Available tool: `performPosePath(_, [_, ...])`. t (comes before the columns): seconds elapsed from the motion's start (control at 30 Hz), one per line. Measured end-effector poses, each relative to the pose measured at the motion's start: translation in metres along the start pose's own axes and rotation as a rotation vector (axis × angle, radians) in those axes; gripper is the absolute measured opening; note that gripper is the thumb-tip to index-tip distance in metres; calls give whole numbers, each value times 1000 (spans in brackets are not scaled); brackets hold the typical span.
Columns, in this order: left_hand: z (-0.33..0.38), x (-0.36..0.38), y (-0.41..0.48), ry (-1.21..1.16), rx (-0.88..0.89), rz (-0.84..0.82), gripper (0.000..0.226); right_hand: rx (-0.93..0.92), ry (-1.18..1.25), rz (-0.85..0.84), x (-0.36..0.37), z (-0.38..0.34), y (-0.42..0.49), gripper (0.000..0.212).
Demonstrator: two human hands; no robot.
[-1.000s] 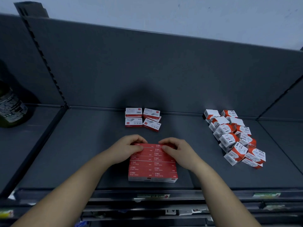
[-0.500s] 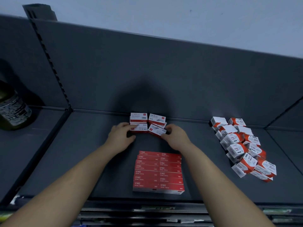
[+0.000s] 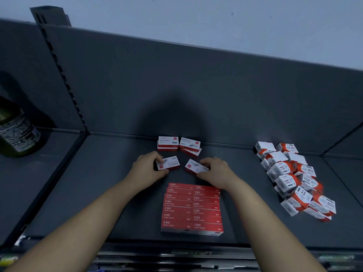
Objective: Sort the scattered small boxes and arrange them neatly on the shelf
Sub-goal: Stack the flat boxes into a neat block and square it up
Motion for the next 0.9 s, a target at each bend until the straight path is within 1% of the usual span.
performPosePath(0.07, [10,-1,-1,86,-28,-42,39,-23,-58,7,1,-8,2,59])
performPosePath(0.1, [16,-1,-1,154,-34,-60,46,-42,-93,12,2,-13,3,59])
performPosePath(0.2, [27,-2,2,281,2,-78,53,-96,-149,50,6,-23,5,44])
performPosePath(0.27, [28,0,3,266,21,-86,61,-114,-68,111,6,-22,4,37])
performPosePath(0.3, [30,0,2,225,13,-96,66,-121,25,158,5,-20,3,38])
performPosePath(0.37, [35,-2,-3,29,-34,-126,69,-125,287,269,0,-21,-6,50])
performPosePath(0.43, [42,-5,-7,-263,-74,-190,62,-136,568,376,-7,-26,-16,58])
performPosePath(0.47, [46,-6,-10,-416,-98,-222,57,-135,684,413,-10,-29,-21,54])
performPosePath(0.5, [51,-7,-14,-545,-135,-250,52,-124,785,432,-12,-32,-26,44])
performPosePath(0.57, [63,-8,-21,-742,-220,-273,40,-80,990,416,-16,-39,-33,23])
performPosePath(0.6, [70,-9,-25,-823,-260,-279,33,-65,1083,405,-17,-40,-35,17])
performPosePath(0.67, [78,-9,-29,-978,-317,-302,25,-33,1257,416,-18,-39,-38,14])
performPosePath(0.73, [83,-10,-32,-1116,-345,-334,22,-4,1431,452,-21,-37,-42,14])
performPosePath(0.77, [84,-11,-33,-1144,-345,-342,22,3,1487,467,-23,-35,-45,13])
performPosePath(0.9, [96,-12,-45,-1192,-316,-353,30,-14,1499,510,-25,-30,-57,8])
Point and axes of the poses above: each hand's wrist, its own y-axis towards the middle knuckle, its own x-axis out of the palm, z = x × y, the point moved 1 cm from there along y, towards the middle knuckle, and after that the axes turned 14 degrees about -x, right-handed, at the moved point
